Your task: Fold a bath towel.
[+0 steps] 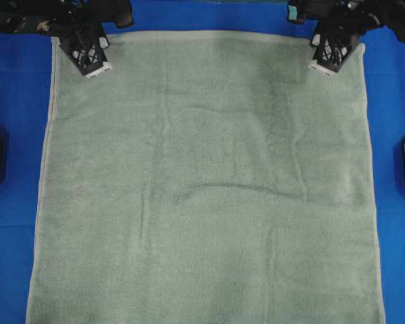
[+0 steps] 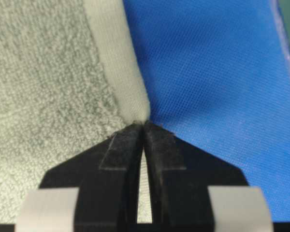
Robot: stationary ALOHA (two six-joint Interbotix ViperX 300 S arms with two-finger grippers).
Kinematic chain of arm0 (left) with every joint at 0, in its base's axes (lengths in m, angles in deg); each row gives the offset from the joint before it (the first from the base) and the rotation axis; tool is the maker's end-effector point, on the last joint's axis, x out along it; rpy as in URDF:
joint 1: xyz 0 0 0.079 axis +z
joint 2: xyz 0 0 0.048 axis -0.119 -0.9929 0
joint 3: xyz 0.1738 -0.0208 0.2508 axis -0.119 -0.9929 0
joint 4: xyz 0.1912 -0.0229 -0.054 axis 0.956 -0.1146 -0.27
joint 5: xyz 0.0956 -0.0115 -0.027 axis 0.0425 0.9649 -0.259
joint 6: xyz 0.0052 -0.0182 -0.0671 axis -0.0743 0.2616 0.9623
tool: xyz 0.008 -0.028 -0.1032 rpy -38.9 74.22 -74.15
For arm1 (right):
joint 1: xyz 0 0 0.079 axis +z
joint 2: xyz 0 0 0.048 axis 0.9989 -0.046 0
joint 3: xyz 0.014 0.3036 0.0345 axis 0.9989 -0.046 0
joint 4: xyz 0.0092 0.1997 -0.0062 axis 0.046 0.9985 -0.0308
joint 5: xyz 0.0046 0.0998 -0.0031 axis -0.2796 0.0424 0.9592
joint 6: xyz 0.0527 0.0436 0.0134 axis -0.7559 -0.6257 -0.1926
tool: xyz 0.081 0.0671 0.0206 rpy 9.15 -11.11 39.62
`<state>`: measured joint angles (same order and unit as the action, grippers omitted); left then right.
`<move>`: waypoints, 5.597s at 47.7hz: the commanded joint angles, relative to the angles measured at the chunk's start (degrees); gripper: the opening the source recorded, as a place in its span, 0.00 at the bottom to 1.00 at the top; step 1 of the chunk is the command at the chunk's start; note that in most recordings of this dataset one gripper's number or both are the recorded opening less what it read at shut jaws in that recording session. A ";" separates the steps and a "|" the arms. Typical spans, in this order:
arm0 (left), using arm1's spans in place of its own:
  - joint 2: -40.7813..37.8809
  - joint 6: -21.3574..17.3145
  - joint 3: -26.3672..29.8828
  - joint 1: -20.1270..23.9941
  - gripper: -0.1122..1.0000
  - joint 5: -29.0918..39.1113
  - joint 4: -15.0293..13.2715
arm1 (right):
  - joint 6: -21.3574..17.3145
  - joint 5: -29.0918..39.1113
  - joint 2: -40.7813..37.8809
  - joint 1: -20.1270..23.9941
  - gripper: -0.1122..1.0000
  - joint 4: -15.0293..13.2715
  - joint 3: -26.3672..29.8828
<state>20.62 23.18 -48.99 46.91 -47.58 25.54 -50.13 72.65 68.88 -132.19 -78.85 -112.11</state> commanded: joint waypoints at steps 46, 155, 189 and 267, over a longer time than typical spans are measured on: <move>21.80 10.20 -1.58 -24.08 0.13 17.23 -4.22 | -12.83 11.60 28.04 23.03 0.13 10.63 -8.96; 15.38 57.30 9.49 -76.90 0.81 32.61 1.85 | -89.82 33.40 14.06 88.95 0.62 -12.39 6.94; 22.06 51.24 -8.53 -57.74 0.81 24.08 5.62 | -79.37 23.55 24.26 66.71 0.62 -14.50 -13.89; 37.35 48.78 2.64 -53.17 0.18 42.01 3.25 | -71.28 38.50 41.57 64.34 0.17 -19.78 0.62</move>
<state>54.90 71.87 -50.13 -5.73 -9.00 28.70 -121.85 109.92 109.04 -68.20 -97.05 -114.75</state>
